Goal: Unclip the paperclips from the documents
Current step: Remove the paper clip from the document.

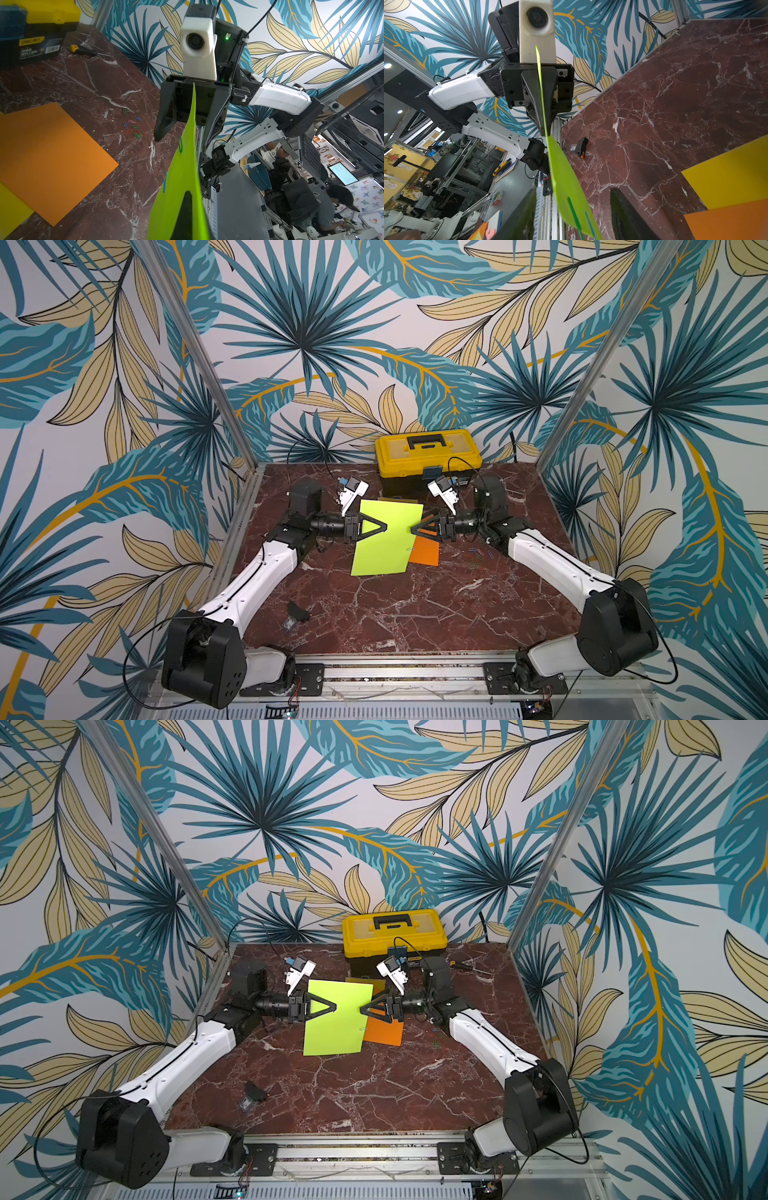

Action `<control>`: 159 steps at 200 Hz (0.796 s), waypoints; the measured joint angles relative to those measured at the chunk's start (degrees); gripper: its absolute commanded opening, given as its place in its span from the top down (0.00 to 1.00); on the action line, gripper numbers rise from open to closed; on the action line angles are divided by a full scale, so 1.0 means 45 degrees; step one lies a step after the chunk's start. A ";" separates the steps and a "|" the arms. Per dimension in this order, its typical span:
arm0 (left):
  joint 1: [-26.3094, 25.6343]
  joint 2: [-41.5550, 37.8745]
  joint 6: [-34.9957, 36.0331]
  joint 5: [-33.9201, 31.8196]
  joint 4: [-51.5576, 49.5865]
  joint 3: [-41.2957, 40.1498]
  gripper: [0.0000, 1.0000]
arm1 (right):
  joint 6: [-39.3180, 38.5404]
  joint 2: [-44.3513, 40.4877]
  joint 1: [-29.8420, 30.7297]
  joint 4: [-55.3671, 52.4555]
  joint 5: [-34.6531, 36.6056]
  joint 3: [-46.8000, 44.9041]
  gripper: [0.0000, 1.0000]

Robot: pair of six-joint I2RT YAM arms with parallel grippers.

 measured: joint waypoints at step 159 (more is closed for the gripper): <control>0.0126 0.0000 0.0015 -0.0039 0.0000 0.0000 1.00 | -0.0495 -0.0894 -0.0010 -0.1146 -0.0432 -0.0461 0.73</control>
